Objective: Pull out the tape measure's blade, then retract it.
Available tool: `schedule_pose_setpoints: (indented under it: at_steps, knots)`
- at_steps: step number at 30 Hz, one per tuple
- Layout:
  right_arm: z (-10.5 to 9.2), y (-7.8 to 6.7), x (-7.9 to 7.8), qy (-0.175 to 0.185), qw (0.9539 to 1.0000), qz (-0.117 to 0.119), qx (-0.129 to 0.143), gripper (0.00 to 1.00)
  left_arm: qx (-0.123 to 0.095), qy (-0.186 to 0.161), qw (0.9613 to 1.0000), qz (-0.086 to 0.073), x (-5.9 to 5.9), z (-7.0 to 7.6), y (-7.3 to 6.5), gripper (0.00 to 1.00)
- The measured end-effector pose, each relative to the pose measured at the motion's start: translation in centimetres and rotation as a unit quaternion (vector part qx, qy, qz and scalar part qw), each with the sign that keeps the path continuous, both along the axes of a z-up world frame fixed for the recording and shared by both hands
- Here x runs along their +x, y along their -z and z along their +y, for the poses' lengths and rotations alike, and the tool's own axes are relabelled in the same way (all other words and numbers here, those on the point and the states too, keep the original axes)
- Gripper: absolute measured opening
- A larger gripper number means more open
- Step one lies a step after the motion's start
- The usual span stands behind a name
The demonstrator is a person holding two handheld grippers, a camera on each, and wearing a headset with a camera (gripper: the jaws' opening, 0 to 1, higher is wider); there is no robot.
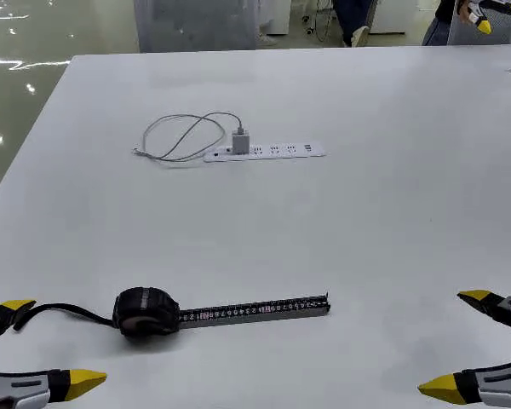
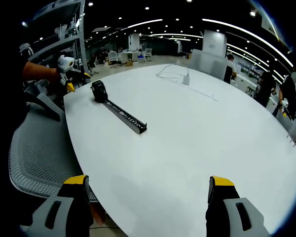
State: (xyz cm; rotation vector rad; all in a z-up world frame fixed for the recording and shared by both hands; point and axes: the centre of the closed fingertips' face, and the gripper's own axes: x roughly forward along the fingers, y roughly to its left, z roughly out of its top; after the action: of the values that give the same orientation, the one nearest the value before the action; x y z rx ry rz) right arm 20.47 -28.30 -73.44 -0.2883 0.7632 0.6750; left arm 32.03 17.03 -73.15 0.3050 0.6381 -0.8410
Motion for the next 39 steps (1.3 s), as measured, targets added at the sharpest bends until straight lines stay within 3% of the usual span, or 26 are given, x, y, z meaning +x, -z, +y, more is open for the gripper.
schedule_pose_setpoints:
  at_steps: [5,11,14,17,20,24,25,28,32,35,38,39]
  knots:
    - [0.1,-0.1,0.7,-0.01,0.9999,0.0,-0.004,0.99,-0.005,-0.01,0.9999,0.001,0.4,0.0,0.0,0.99]
    - [0.6,-0.5,1.7,-0.029,0.9995,0.0,-0.011,0.99,0.014,-0.013,0.9996,0.019,0.0,-0.6,0.6,0.99]
    - [1.0,-0.5,2.2,-0.049,0.9987,0.007,-0.014,0.99,0.008,-0.03,0.9991,0.03,-0.2,-1.4,0.9,0.99]
    - [1.4,-0.6,2.8,-0.065,0.9977,0.009,-0.019,0.99,0.019,-0.041,0.9987,0.024,-0.4,-2.1,1.1,0.99]
    - [1.7,-1.0,3.5,-0.073,0.9972,0.006,-0.018,0.99,0.003,-0.051,0.9982,0.032,-0.5,-3.0,0.9,0.99]
    - [2.0,-1.3,4.0,-0.088,0.9958,0.008,-0.025,0.99,-0.002,-0.059,0.998,0.022,-0.2,-4.0,0.5,0.99]
    - [2.0,-1.4,4.2,-0.094,0.9951,0.008,-0.029,0.99,0.01,-0.076,0.9971,0.002,0.5,-3.8,0.3,0.99]
    - [2.2,-1.4,4.8,-0.105,0.9938,0.009,-0.036,0.99,0.034,-0.089,0.9955,-0.009,0.8,-4.0,0.5,0.99]
    - [2.1,-0.8,5.1,-0.12,0.9906,0.033,-0.058,0.99,0.036,-0.107,0.9936,-0.004,1.1,-4.4,0.7,0.99]
    - [2.2,-0.4,5.5,-0.135,0.988,0.033,-0.067,0.99,0.014,-0.114,0.9934,0.0,1.3,-5.3,0.4,0.99]
    - [2.7,-0.7,5.7,-0.144,0.9867,0.036,-0.066,0.99,0.025,-0.12,0.9924,0.003,1.6,-5.6,0.8,0.99]
    - [2.9,-0.7,5.8,-0.147,0.9862,0.036,-0.066,0.99,0.016,-0.118,0.9929,0.003,1.6,-6.0,0.6,0.99]
